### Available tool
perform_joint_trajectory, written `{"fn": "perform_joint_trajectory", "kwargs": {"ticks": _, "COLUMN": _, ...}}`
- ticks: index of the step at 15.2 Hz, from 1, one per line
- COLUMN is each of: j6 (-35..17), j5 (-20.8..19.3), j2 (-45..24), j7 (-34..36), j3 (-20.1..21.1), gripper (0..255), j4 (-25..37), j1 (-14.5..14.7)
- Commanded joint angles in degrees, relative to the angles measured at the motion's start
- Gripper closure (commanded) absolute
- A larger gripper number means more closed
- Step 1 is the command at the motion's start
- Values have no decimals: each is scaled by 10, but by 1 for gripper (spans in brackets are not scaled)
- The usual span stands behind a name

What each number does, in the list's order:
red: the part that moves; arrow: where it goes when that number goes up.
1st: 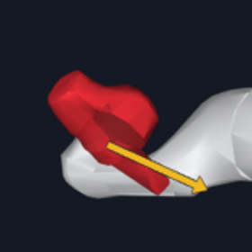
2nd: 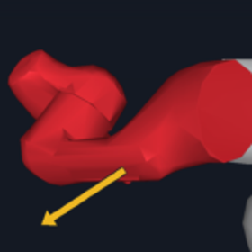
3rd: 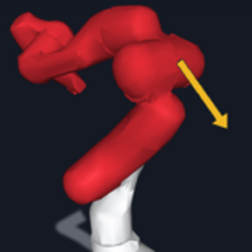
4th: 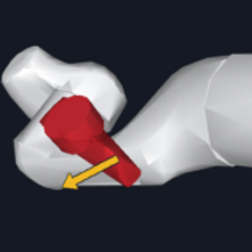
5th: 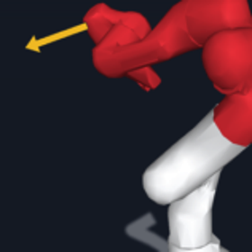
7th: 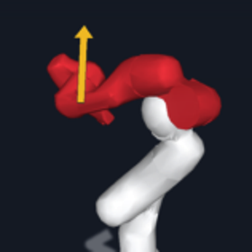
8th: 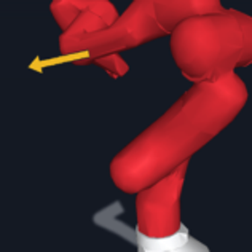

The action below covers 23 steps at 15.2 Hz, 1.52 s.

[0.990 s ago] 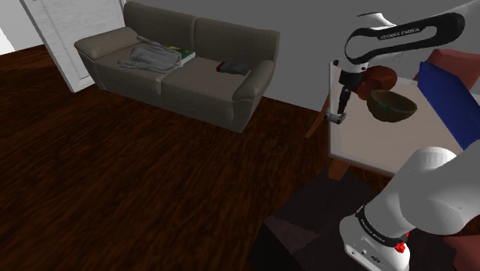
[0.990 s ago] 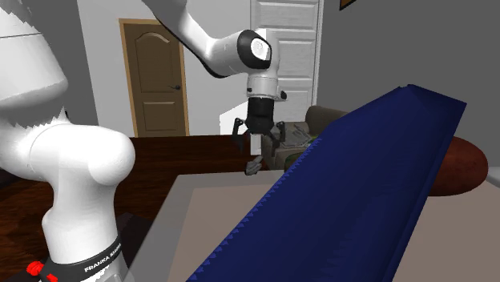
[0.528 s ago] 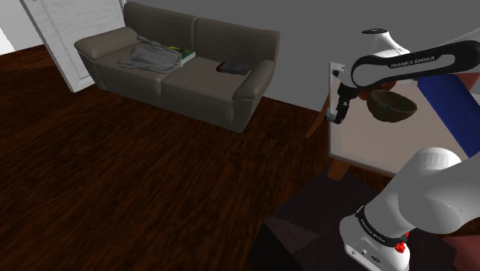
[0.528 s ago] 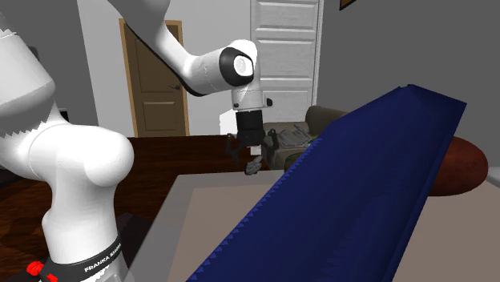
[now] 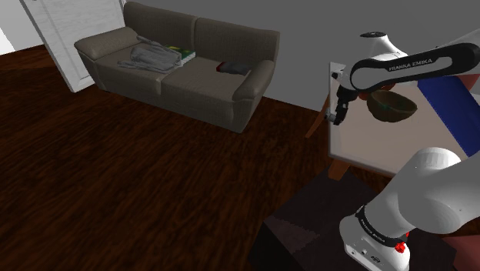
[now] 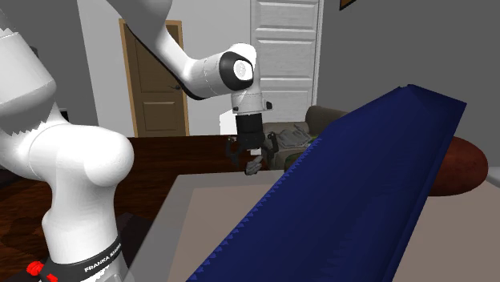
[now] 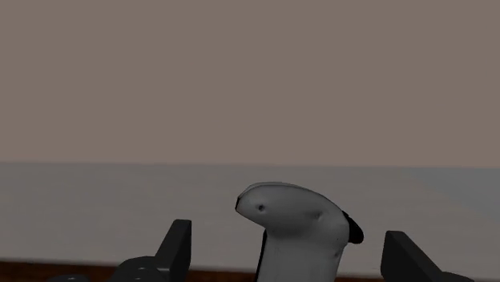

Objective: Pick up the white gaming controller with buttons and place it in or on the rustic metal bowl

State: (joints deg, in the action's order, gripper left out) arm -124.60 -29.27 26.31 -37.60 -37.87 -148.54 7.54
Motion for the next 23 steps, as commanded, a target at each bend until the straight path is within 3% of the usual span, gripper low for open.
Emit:
{"fn": "perform_joint_trajectory", "kwargs": {"ticks": 1, "j6": 0, "j5": 0, "j2": 0, "j7": 0, "j3": 0, "gripper": 255, "j4": 0, "j1": 0}}
{"fn": "perform_joint_trajectory", "kwargs": {"ticks": 10, "j6": 0, "j5": 0, "j2": 0, "j7": 0, "j3": 0, "gripper": 255, "j4": 0, "j1": 0}}
{"fn": "perform_joint_trajectory", "kwargs": {"ticks": 23, "j6": 116, "j5": 19, "j2": 53, "j7": -12, "j3": 38, "gripper": 255, "j4": 64, "j1": -2}}
